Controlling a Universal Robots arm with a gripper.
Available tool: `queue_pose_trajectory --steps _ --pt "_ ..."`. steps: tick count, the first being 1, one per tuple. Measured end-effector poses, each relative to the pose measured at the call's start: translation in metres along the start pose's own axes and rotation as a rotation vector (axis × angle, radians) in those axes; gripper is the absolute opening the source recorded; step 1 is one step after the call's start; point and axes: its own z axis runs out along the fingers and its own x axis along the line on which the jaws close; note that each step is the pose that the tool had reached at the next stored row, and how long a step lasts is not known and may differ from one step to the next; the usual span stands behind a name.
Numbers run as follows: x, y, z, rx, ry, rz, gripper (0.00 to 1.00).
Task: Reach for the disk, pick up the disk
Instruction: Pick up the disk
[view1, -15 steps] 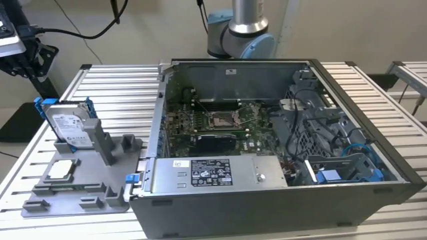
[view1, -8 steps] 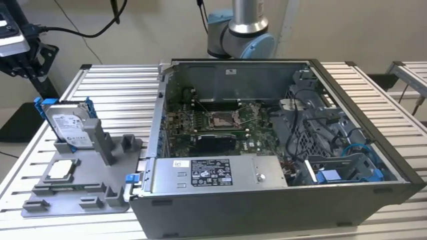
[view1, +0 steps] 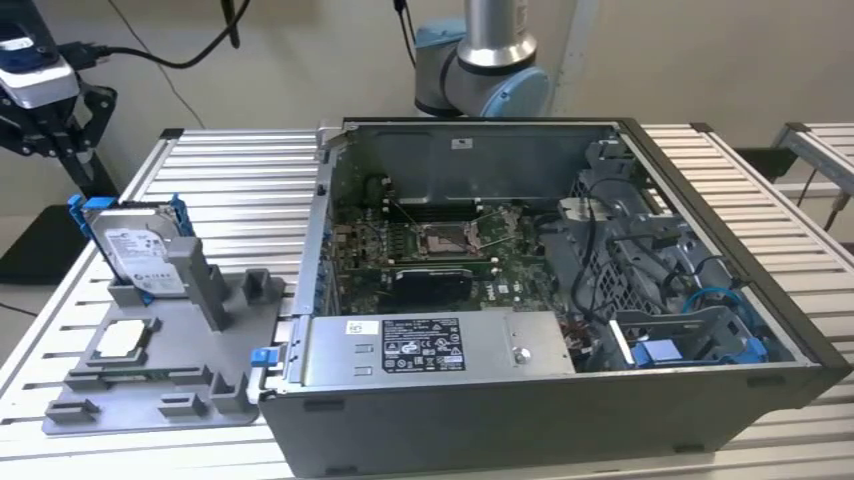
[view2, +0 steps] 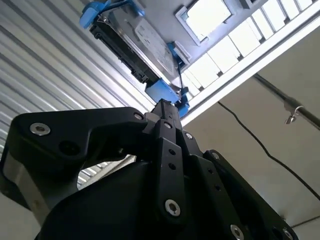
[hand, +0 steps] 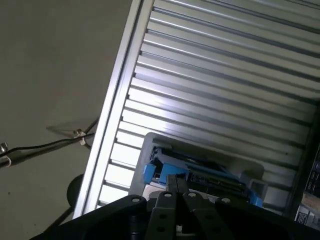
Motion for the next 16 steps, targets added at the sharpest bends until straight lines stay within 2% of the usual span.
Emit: queue_pose_trajectory --steps 7,16 --pt "0.0000 -0.0002 0.0000 0.0000 0.0037 -0.099 0.00" --pt "0.0000 -0.0002 0.0000 0.0013 0.0071 -0.267 0.00"
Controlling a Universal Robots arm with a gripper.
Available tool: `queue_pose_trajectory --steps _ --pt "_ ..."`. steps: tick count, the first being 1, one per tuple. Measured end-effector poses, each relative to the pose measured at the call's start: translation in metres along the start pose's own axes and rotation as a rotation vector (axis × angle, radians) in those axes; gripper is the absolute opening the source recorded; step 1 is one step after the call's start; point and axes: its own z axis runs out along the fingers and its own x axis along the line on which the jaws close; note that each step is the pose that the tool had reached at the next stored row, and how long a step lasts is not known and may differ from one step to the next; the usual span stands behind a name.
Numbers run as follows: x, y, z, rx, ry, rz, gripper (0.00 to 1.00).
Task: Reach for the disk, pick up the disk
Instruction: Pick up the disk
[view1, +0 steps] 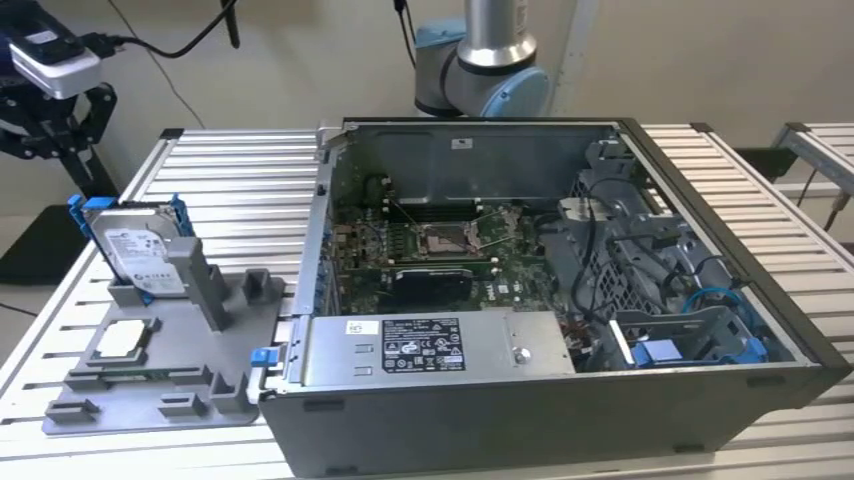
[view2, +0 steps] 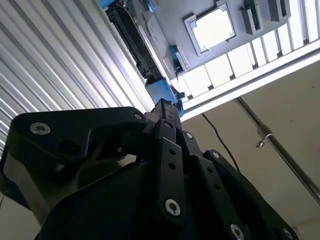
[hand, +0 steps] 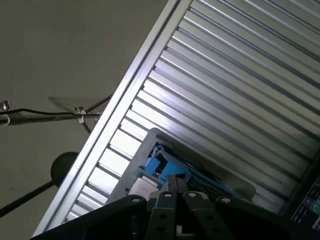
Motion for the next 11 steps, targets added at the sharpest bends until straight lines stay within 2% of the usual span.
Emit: queue_pose_trajectory --steps 5,11 --pt "0.0000 0.0000 0.0000 0.0032 -0.0015 -0.092 0.00" --pt "0.0000 0.0000 0.0004 0.0061 0.0025 -0.203 0.00"
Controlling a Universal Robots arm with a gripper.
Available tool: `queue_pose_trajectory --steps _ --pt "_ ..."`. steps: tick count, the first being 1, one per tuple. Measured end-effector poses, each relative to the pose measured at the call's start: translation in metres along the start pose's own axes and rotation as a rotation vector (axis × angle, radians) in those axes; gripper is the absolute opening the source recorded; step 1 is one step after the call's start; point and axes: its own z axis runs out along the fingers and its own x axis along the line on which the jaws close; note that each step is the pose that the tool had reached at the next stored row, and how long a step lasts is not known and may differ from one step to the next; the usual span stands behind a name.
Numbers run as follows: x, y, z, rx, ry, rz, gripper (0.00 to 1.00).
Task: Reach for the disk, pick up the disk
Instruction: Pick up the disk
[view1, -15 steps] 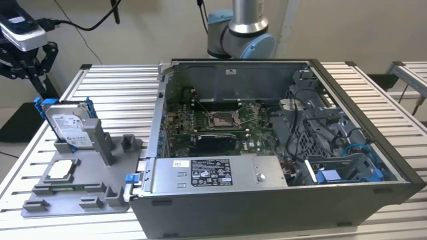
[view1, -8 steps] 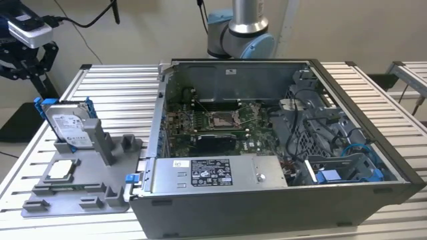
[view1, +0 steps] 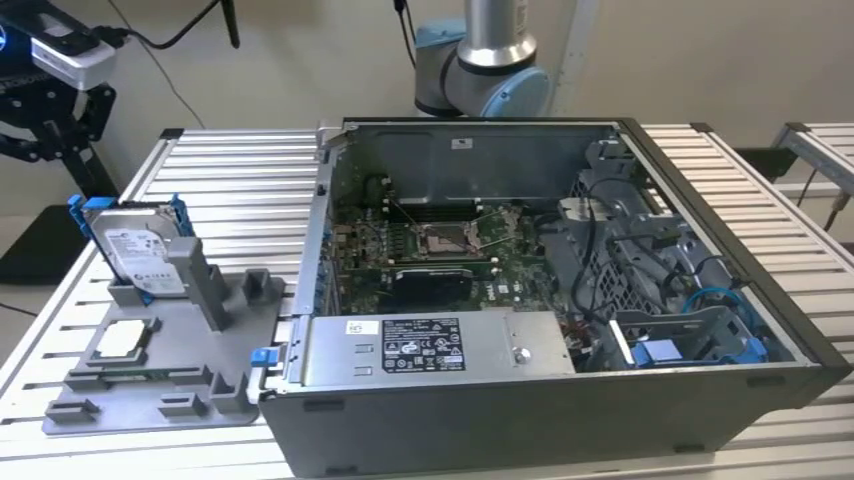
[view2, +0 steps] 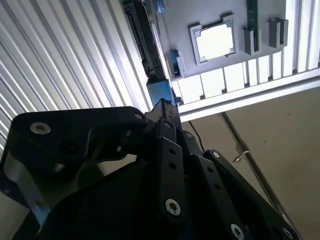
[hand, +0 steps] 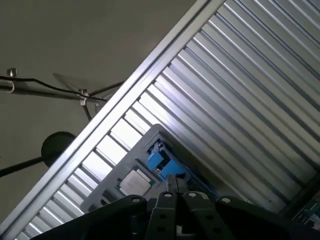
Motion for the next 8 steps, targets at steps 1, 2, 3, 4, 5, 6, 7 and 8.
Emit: queue_pose_trajectory --steps 1,2,3,4,5,6,7,8 --pt "0.0000 0.0000 0.0001 0.0001 0.0005 -0.018 0.00" --pt "0.0000 0.0000 0.0002 0.0001 0.0009 -0.036 0.00" --pt "0.0000 0.0000 0.0003 0.0001 0.0014 -0.054 0.00" --pt "0.0000 0.0000 0.0004 0.0000 0.0018 -0.072 0.00" --pt "0.0000 0.0000 0.0005 0.0000 0.0023 -0.090 0.00" --pt "0.0000 0.0000 0.0006 -0.0001 0.0027 -0.109 0.00" --pt "0.0000 0.0000 0.0007 -0.0001 0.0032 -0.129 0.00" --pt "0.0000 0.0000 0.0008 -0.0002 0.0037 -0.146 0.00"
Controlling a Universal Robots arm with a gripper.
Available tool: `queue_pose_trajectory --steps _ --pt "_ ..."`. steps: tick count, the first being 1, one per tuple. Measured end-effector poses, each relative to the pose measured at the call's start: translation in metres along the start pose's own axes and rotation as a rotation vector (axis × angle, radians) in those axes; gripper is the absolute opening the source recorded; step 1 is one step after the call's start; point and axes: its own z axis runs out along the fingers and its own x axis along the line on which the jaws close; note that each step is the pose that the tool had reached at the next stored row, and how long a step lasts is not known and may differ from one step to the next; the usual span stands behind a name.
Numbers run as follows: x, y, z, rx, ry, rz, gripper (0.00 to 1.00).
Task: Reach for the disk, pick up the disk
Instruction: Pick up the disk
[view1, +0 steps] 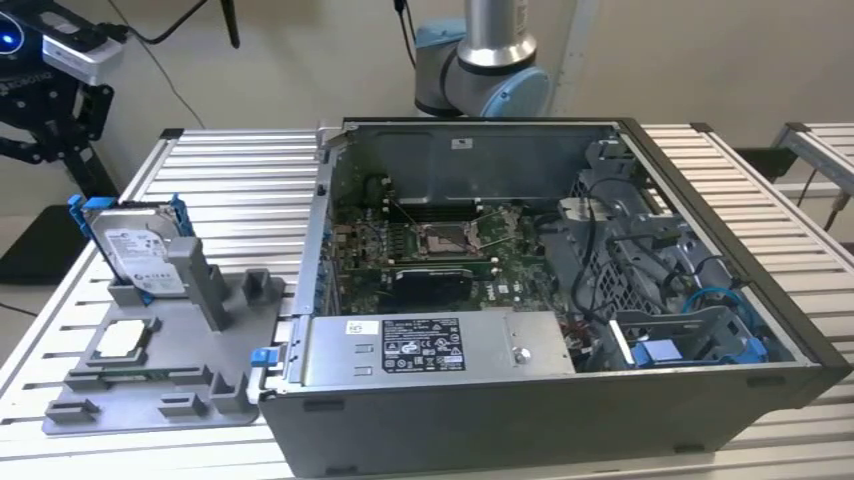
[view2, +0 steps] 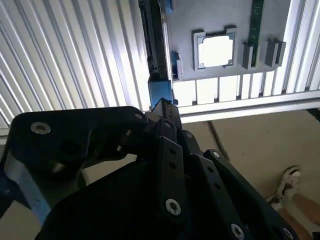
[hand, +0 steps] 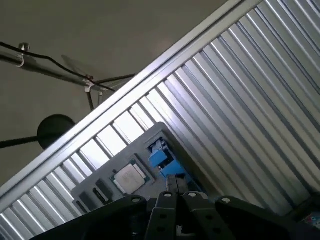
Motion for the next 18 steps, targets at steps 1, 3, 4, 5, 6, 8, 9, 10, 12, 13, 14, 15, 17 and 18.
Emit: queue_pose_trajectory --steps 1,3,4,5,6,8,9,10,12,13,14,15,17,18 --pt "0.0000 0.0000 0.0002 -0.0001 0.0007 -0.026 0.00" --pt "0.0000 0.0000 0.0003 -0.0002 0.0016 -0.062 0.00" --pt "0.0000 0.0000 0.0004 0.0000 0.0019 -0.081 0.00" --pt "0.0000 0.0000 0.0004 0.0001 0.0022 -0.099 0.00" --pt "0.0000 0.0000 0.0005 0.0002 0.0025 -0.117 0.00" --pt "0.0000 0.0000 0.0005 0.0004 0.0032 -0.155 0.00" --pt "0.0000 0.0000 0.0006 0.0005 0.0036 -0.172 0.00" --pt "0.0000 0.0000 0.0006 0.0005 0.0040 -0.191 0.00" --pt "0.0000 0.0000 0.0007 0.0006 0.0049 -0.237 0.00" --pt "0.0000 0.0000 0.0007 0.0007 0.0053 -0.255 0.00" --pt "0.0000 0.0000 0.0007 0.0008 0.0057 -0.275 0.00" --pt "0.0000 0.0000 0.0008 0.0008 0.0061 -0.293 0.00" --pt "-0.0001 -0.0001 0.0009 0.0004 0.0087 -0.402 0.00" --pt "-0.0002 -0.0002 0.0010 0.0003 0.0091 -0.418 0.00"
